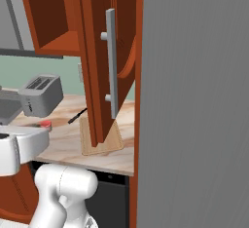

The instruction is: Pick the bread, place it on the cutting board, pick the jam, place it on the counter, and close the cabinet.

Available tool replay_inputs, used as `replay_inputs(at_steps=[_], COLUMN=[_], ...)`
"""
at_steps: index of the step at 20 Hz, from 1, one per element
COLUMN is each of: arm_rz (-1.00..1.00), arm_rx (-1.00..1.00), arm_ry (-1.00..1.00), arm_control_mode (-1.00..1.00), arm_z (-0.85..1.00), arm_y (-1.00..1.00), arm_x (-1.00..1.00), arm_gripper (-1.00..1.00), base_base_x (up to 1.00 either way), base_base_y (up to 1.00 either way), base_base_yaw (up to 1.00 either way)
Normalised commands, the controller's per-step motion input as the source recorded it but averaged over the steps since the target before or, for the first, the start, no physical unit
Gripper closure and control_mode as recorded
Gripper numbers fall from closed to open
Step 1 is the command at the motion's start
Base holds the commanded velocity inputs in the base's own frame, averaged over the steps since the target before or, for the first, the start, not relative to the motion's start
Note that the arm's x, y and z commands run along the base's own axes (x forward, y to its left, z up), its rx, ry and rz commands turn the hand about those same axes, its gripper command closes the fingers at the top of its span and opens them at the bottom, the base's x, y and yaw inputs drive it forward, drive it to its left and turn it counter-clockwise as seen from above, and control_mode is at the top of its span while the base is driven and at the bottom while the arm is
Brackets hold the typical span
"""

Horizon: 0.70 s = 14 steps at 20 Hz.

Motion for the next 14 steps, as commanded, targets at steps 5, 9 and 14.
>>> replay_inputs(at_steps=[5,9,14], arm_rz=[0.00,0.00,0.00], arm_rx=[0.00,0.00,0.00], arm_ry=[-0.05,-0.01,-0.02], arm_control_mode=[-1.00,-1.00,-1.00], arm_z=[0.00,0.00,0.00], arm_y=[-0.22,-0.32,-0.33], arm_x=[0.00,-0.01,0.00], arm_gripper=[-1.00,-1.00,-1.00], base_base_x=[0.00,0.00,0.00], base_base_y=[0.00,0.00,0.00], base_base_yaw=[0.00,0.00,0.00])
